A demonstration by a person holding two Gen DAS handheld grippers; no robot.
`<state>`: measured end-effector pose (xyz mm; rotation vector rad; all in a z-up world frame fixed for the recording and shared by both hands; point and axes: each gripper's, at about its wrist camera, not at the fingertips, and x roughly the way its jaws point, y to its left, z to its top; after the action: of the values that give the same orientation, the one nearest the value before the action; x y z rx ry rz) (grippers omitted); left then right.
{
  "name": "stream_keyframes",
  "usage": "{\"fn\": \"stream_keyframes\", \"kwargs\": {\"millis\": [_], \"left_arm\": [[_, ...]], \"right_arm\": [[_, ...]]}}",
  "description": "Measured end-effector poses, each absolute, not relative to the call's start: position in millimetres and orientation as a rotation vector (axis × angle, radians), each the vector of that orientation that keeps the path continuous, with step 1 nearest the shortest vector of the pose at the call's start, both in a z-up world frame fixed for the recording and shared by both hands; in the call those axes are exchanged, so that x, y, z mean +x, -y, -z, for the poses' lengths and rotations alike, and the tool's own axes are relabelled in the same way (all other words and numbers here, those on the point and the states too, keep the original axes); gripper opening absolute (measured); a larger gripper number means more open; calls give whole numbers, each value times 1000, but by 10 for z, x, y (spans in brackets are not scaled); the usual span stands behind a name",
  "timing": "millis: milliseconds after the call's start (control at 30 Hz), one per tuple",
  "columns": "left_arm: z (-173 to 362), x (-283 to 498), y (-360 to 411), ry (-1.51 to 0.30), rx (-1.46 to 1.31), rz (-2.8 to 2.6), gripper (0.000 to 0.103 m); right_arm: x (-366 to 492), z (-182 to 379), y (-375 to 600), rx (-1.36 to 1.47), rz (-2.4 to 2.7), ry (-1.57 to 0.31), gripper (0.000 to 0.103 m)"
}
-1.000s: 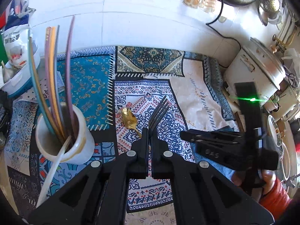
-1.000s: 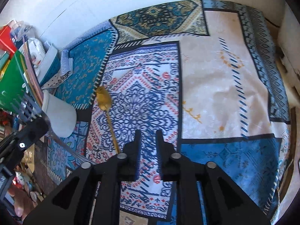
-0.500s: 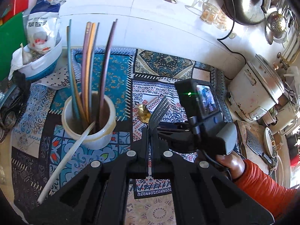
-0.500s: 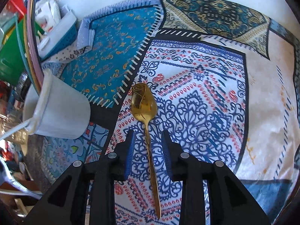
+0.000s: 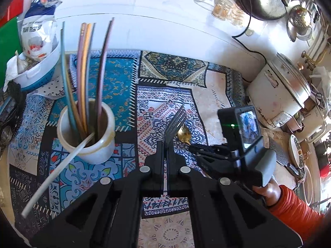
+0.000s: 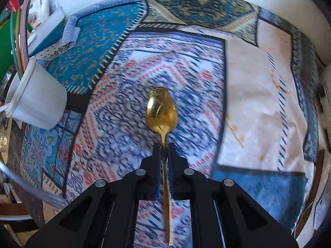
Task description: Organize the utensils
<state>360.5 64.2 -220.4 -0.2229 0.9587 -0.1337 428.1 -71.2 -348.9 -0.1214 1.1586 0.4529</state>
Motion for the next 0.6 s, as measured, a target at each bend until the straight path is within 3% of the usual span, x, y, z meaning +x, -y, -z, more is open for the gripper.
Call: {"fn": "stream_keyframes", "kwargs": {"millis": [267, 333, 400, 600], "left_arm": [[2187, 3716, -400, -963, -185, 193, 0], [2187, 3722, -374, -963, -179, 200, 0], [2190, 3734, -359, -965, -174, 201, 0], [2209, 3755, -447, -976, -185, 174, 0]], "right_arm": [[4287, 3460, 1107, -84, -379, -1173, 6], [4277, 3447, 1154, -87, -369, -1177, 12], [4247, 3422, 1225, -70, -379, -1174, 36], [4460, 3417, 971, -106, -343, -1133, 40]]}}
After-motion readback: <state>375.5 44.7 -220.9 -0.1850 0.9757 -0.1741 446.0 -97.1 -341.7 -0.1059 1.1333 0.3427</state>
